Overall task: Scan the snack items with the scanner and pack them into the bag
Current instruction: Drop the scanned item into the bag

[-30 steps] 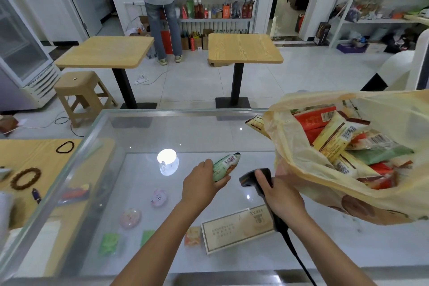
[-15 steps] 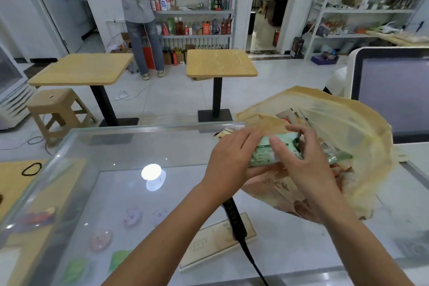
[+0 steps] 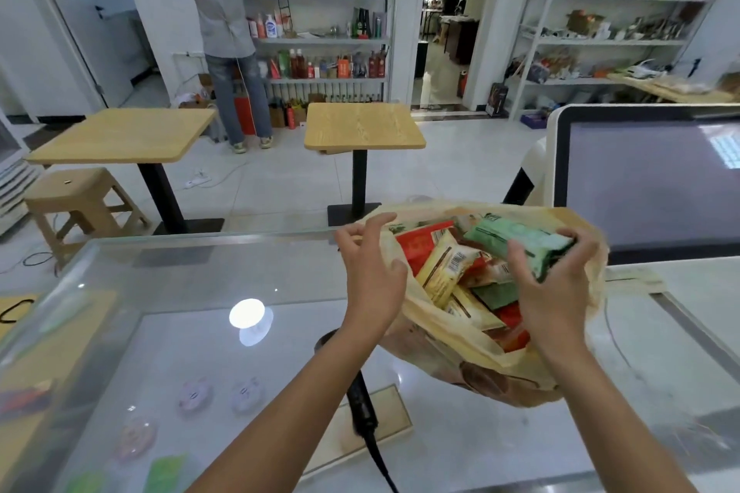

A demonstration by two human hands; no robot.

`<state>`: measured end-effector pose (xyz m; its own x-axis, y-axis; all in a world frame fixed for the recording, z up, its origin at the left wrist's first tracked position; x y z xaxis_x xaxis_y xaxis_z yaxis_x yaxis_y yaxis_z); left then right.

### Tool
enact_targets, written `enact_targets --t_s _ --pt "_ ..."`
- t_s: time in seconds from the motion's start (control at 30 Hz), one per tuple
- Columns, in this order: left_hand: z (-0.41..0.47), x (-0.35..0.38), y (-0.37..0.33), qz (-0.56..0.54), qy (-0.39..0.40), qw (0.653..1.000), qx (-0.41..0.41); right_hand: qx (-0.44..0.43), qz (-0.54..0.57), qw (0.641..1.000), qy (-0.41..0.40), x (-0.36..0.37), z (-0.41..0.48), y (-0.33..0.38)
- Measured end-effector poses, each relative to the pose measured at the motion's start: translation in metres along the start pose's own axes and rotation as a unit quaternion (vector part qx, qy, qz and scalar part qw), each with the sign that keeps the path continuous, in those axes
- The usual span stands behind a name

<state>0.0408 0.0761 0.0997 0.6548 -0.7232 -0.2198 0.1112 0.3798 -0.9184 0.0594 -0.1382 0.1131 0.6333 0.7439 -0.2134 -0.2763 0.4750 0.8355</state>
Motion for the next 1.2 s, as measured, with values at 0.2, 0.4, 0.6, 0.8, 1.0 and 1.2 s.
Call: enact_targets --t_s 0.2,0.4,0.6,0.8,1.0,1.2 --pt "-0.002 -0.011 -0.002 -0.005 -0.056 0.998 0.017 0.003 0.021 0.998 -0.066 -0.008 0.004 -0.014" --pt "-0.006 -0.012 0.0 0.003 -0.053 0.998 0.03 0.092 -0.049 0.989 0.101 0.011 -0.008 -0.027" --pt "-0.009 -0.013 0.009 0.01 -0.06 0.998 0.03 0.009 -0.177 0.98 0.088 0.008 -0.015 -0.027" --pt "-0.014 -0.023 0.022 0.013 -0.059 0.998 0.026 -0.246 -0.025 0.968 -0.034 -0.006 -0.067 0.025" --pt "-0.016 -0.044 0.045 0.001 -0.073 0.997 0.025 -0.23 -0.151 0.891 0.362 0.049 -0.17 -0.006" --pt "-0.007 -0.069 0.078 -0.003 -0.099 0.995 0.008 0.036 -0.216 0.858 0.465 0.095 -0.191 -0.029"
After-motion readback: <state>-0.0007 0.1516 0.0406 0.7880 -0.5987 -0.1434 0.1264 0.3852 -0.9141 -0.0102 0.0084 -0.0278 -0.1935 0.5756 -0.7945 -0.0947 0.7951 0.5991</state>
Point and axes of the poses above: each hand's wrist, its own z-axis towards the middle knuckle, its own x-axis out of the palm, y = z × x, the point moved 5 cm from there along z, towards the middle knuckle, and after that the axes turned 14 degrees about -y, right-handed, at the moved point
